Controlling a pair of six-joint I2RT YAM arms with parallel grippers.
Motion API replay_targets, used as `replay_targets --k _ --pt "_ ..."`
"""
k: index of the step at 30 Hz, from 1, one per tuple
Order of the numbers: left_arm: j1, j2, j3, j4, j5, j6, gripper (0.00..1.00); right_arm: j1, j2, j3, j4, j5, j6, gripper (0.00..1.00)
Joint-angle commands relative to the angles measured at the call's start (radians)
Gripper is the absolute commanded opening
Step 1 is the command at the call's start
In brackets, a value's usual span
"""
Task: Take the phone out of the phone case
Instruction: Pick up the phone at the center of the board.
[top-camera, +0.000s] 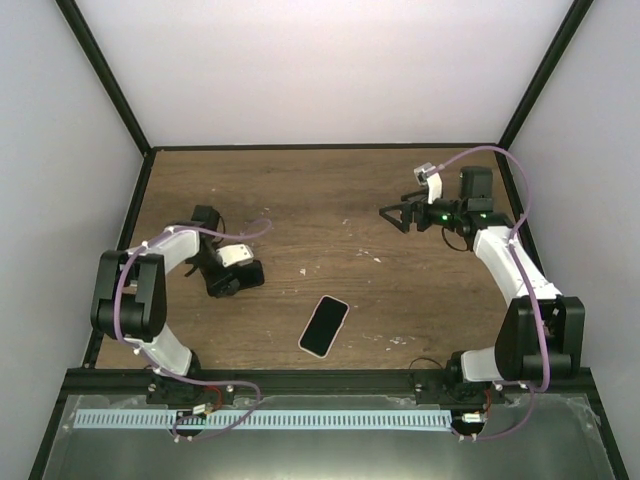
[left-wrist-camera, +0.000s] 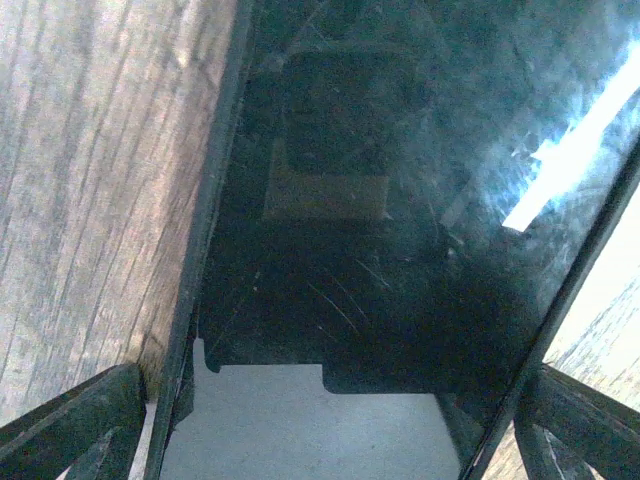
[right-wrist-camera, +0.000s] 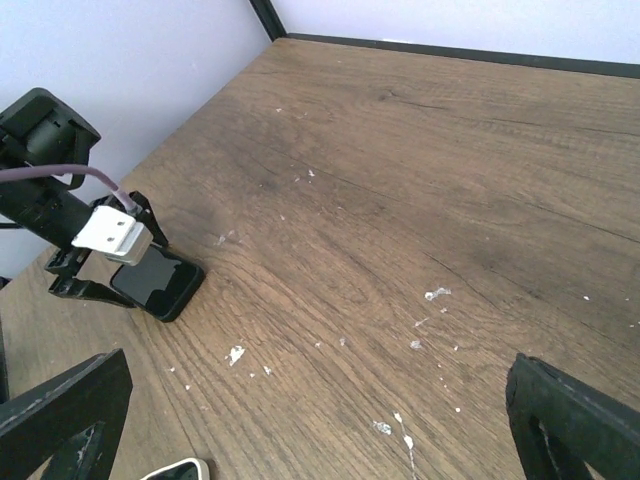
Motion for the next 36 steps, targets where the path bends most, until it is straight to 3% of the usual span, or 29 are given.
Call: replay_targets --k 1,5,10,16,21,29,36 --pt "-0.003 -0.023 -0.072 0.054 -0.032 0.141 1.00 0.012 -0.001 0.038 -0.002 -0.037 0.017 1.00" --pt "-0.024 -0.006 -0.085 0.076 -0.058 0.185 0.97 0.040 0.041 0.062 0.009 -0.052 0.051 1.00" --pt "-0.071 0.045 -0.041 0.040 -0.016 0.158 0.87 0.129 0.092 0.082 0.023 -0.005 0.111 1.00" --pt "-0.101 0.055 0.032 0.020 0.075 0.021 0.58 0.168 0.181 0.092 0.089 0.042 0.333 1.00" --pt "-0.115 -0.024 0.014 0.108 0.125 -0.135 0.42 0.187 0.185 0.047 0.256 0.083 0.470 1.00" --pt "-0.142 -0.153 0.026 0.191 0.177 -0.390 0.39 0.261 0.332 0.131 0.292 0.054 0.619 1.00" --pt "-0.173 -0.238 0.071 0.217 0.184 -0.551 0.38 0.366 0.355 0.142 0.399 0.033 0.726 0.99"
